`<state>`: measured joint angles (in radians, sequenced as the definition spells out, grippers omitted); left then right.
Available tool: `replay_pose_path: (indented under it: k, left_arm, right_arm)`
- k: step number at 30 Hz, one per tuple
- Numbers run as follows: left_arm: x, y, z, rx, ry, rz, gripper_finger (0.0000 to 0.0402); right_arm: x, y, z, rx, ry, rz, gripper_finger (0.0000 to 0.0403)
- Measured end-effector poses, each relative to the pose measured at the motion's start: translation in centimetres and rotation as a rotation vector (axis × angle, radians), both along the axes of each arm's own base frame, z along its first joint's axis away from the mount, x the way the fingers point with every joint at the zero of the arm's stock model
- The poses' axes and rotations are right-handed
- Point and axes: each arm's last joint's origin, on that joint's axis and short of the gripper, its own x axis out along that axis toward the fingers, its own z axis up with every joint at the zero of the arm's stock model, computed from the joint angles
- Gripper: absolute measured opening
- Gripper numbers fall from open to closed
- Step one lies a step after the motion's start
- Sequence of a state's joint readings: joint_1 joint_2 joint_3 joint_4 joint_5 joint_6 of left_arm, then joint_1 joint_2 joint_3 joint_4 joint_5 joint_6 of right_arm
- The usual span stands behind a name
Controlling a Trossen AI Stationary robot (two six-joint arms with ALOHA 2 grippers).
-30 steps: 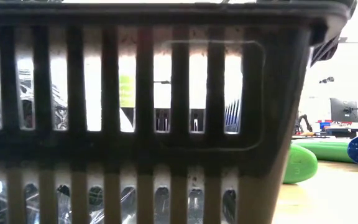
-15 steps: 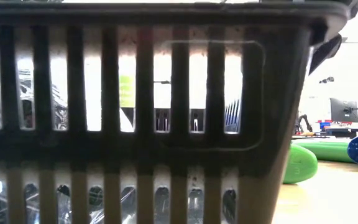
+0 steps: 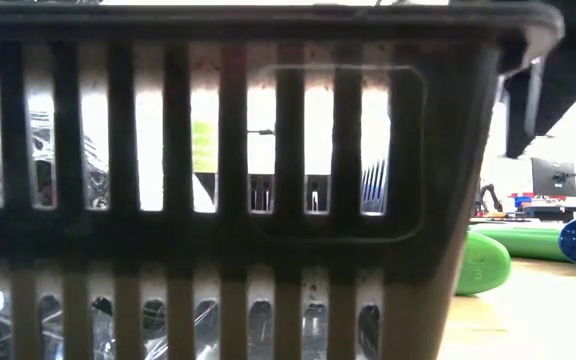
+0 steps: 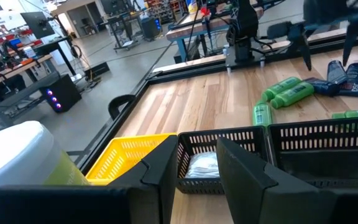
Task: Pick & Place Travel size toiletries
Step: Put the dark blue bottle into the center black basket
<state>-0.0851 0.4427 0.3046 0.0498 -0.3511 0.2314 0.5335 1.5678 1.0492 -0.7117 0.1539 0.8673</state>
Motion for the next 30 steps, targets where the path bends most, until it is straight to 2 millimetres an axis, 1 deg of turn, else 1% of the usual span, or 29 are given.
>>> replay_pose_path:
  k: [4, 10, 14, 19, 26, 30]
  left_arm:
    - [0.0, 0.0, 0.0, 0.000, 0.000, 0.000, 0.0109]
    - [0.0, 0.0, 0.0, 0.000, 0.000, 0.002, 0.0109]
    - [0.0, 0.0, 0.0, 0.000, 0.000, 0.002, 0.0109]
    - [0.0, 0.0, 0.0, 0.000, 0.000, 0.001, 0.0109]
    - [0.0, 0.0, 0.0, -0.001, 0.000, 0.001, 0.0109]
    - [0.0, 0.0, 0.0, -0.001, 0.000, 0.001, 0.0109]
  right_arm:
    - [0.3, 0.6, -1.7, 0.023, 0.079, 0.020, 0.0240]
    - [0.6, 1.1, -3.6, 0.003, 0.152, 0.040, 0.0240]
    - [0.4, 1.5, -4.5, -0.024, 0.194, 0.056, 0.0240]
    - [-0.1, 1.7, -5.1, -0.063, 0.241, 0.068, 0.0240]
    - [-0.1, 1.6, -5.1, -0.084, 0.233, 0.092, 0.0240]
    - [0.1, 1.7, -5.6, -0.111, 0.224, 0.103, 0.0240]
